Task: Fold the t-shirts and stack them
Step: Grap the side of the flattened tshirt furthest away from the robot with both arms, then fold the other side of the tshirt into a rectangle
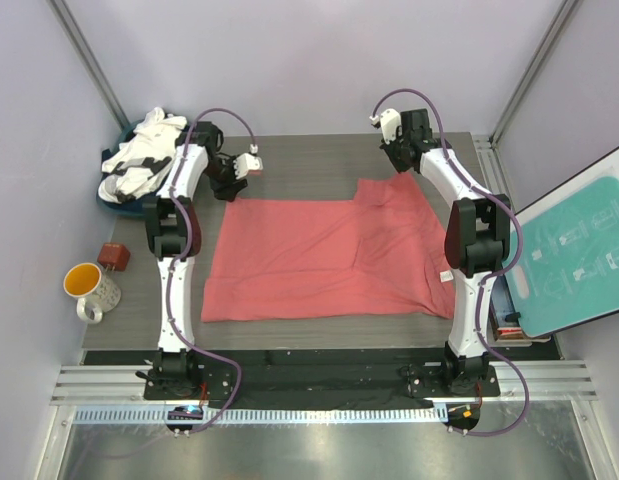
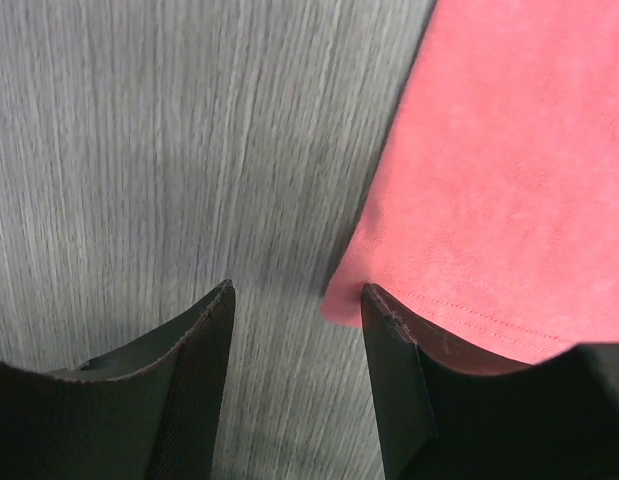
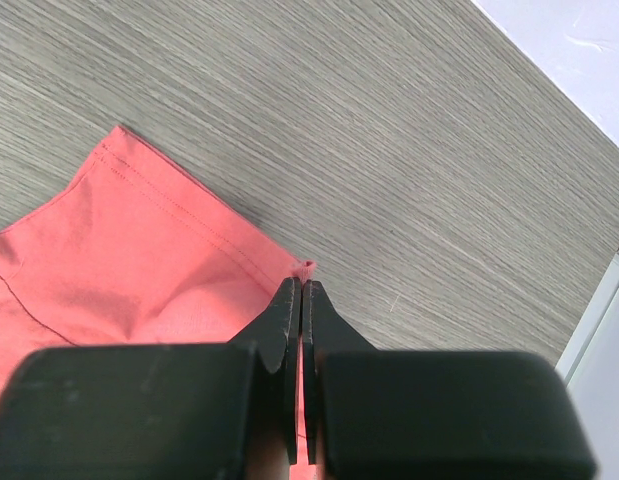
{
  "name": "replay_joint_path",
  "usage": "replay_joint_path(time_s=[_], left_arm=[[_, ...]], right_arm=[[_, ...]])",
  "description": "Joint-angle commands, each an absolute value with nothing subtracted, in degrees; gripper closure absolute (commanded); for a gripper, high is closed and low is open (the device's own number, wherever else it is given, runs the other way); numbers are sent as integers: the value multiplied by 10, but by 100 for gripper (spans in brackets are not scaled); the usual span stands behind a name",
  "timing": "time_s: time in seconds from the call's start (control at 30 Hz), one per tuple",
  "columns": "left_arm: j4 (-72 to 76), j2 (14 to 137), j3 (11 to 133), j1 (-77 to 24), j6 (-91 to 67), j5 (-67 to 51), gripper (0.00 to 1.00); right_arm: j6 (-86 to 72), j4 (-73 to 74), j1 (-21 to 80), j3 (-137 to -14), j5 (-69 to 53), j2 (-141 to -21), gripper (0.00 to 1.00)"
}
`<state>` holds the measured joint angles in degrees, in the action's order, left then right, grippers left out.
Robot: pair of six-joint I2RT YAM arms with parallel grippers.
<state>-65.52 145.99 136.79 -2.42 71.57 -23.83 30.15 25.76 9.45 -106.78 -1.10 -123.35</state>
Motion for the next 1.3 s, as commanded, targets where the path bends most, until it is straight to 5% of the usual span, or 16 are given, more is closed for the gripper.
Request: replay_joint_path(time_s=[0.0, 0.5, 0.6, 0.63, 1.27], left_arm=[[-649, 1451, 1390, -18, 711, -258, 46], [-688, 1479, 1377, -25, 742, -245, 49], [-684, 1481, 1371, -30, 740, -242, 65], [-684, 1481, 1370, -31, 740, -240, 100], [-661, 1354, 1267, -33, 700, -217, 100]], right_arm=[[310, 250, 98, -1086, -7, -1215, 99], [316, 249, 100, -1085, -4, -1213, 98], [317, 249, 100, -1083, -4, -1213, 99], [318, 250, 100, -1081, -3, -1211, 99], [354, 243, 98, -1036, 40, -1151, 99]])
